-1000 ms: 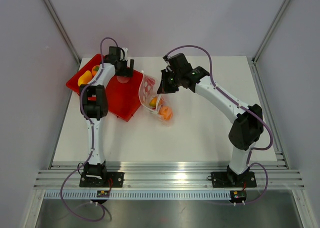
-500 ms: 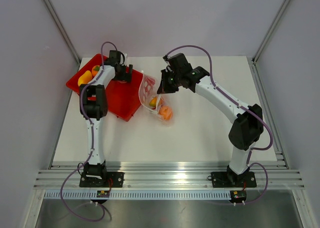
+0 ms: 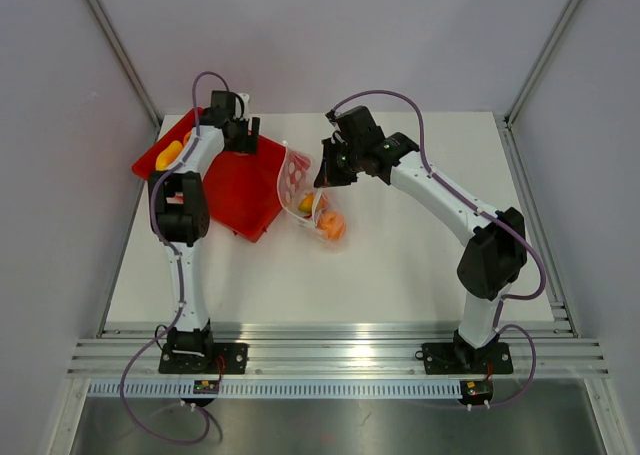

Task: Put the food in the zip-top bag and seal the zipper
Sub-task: Pick up the fake fruit from the bin, then place the fake fruit in the zipper food storage bag.

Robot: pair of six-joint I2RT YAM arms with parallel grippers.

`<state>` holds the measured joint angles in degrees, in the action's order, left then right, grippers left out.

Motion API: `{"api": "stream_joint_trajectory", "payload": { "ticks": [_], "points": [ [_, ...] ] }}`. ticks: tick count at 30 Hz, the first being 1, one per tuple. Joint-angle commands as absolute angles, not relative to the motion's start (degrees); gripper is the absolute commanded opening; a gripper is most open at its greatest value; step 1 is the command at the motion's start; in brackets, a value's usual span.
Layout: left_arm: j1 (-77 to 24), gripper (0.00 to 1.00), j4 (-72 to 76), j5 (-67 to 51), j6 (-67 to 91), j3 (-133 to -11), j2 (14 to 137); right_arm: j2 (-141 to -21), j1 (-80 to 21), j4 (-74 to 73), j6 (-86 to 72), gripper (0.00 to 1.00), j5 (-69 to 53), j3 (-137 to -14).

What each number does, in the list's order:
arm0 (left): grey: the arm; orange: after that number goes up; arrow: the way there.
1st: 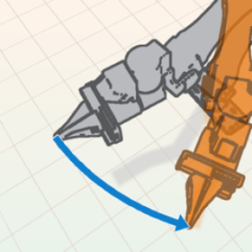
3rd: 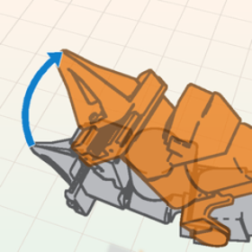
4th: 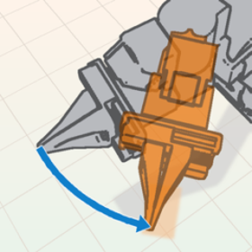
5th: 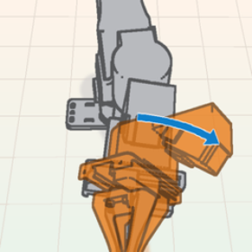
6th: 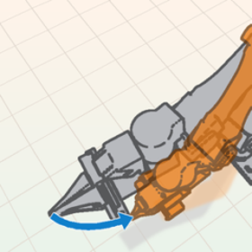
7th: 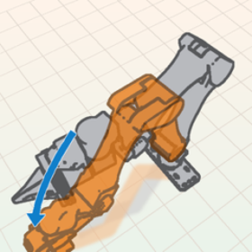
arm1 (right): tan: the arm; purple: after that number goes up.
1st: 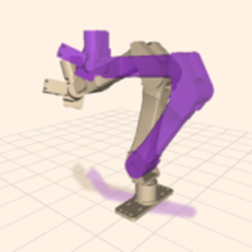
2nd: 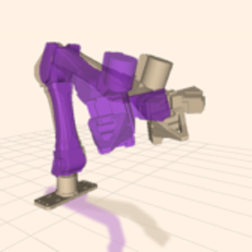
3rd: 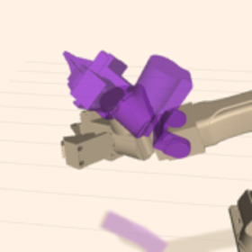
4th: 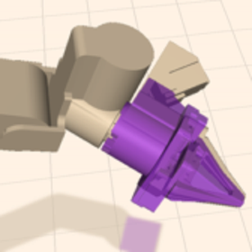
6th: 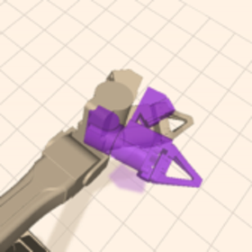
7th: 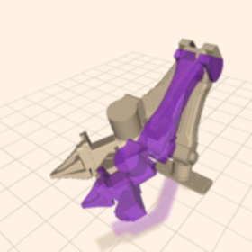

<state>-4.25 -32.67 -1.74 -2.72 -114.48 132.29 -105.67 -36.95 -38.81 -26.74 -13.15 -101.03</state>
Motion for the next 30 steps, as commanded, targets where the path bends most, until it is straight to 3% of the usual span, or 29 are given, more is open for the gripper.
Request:
{"api": "stream_joint_trajectory", "payload": {
  "ticks": [1, 15, 20, 30],
  "points": [
    [-4.1, 0.69, -29.2, -3.4, -2.0, -113.8, 124.5, -103.6, -36.8, -37.2, -27.0, 0.0, -14.0, -101.4],
    [-5.0, 0.67, -36.8, -5.6, 1.4, -107.2, 108.7, -102.6, -36.8, -36.4, -26.8, 0.0, -14.8, -99.3],
    [-6.2, 0.66, -38.6, -11.8, 4.2, -104.2, 101.2, -102.2, -36.7, -35.0, -26.8, 0.0, -14.5, -98.4],
    [-18.0, 0.65, -54.4, -12.4, 0.4, -107.1, 91.1, -103.4, -36.6, -35.2, -27.5, 0.0, -14.6, -99.1]
  ]
}}
